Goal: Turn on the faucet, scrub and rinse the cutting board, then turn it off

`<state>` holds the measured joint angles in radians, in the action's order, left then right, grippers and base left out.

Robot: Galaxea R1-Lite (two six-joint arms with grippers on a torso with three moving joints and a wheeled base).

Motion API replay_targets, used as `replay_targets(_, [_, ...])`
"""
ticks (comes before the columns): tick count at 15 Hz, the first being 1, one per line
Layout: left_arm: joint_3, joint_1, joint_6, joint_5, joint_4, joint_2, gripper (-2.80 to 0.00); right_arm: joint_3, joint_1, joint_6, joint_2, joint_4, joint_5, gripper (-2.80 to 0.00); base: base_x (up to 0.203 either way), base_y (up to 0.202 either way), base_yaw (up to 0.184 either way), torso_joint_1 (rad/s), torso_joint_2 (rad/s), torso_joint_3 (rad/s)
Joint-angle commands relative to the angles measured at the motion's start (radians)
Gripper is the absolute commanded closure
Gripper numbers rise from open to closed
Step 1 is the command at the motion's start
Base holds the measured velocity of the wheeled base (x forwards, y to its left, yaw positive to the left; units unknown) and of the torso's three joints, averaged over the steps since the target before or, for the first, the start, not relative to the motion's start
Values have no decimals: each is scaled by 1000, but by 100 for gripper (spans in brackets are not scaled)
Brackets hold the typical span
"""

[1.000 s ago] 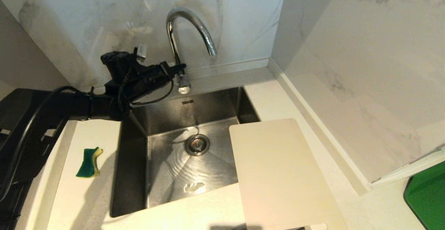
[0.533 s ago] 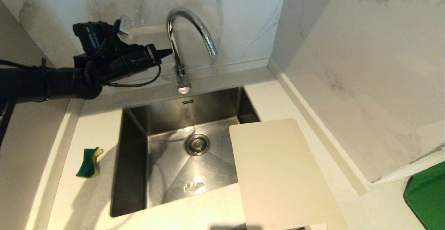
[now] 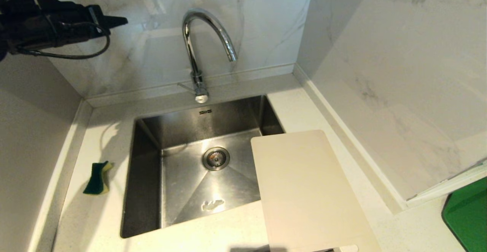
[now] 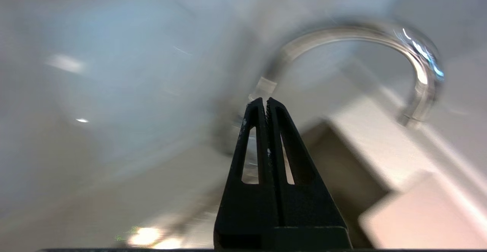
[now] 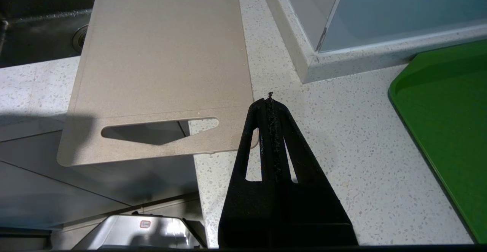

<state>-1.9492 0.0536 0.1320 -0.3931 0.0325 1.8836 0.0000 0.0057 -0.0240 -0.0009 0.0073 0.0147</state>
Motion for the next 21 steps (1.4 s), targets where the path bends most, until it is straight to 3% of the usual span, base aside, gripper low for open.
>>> replay_targets(1, [-9,-77,-87,12,-46,-101,0,0,0,0,1,0,1,0,0,0,0,0,0,0])
replay_targets(6, [-10,-168,-109,66,-127,-263,0,0,0,-2,1,0,1,0,0,0,0,0,0,0])
replay_targets(10, [-10,-217,-109,72,-194,-425,0,0,0,-2,1,0,2,0,0,0,0,0,0,0])
replay_targets(15, [-8,-254,-102,76,-301,-628,0,0,0,-1,1,-1,2,0,0,0,0,0,0,0])
replay_targets(18, [-5,-263,-64,77,-343,-745,0,0,0,1,1,0,2,0,0,0,0,0,0,0])
replay_targets(21, [31,-263,-55,77,-448,-864,0,0,0,1,1,0,2,0,0,0,0,0,0,0])
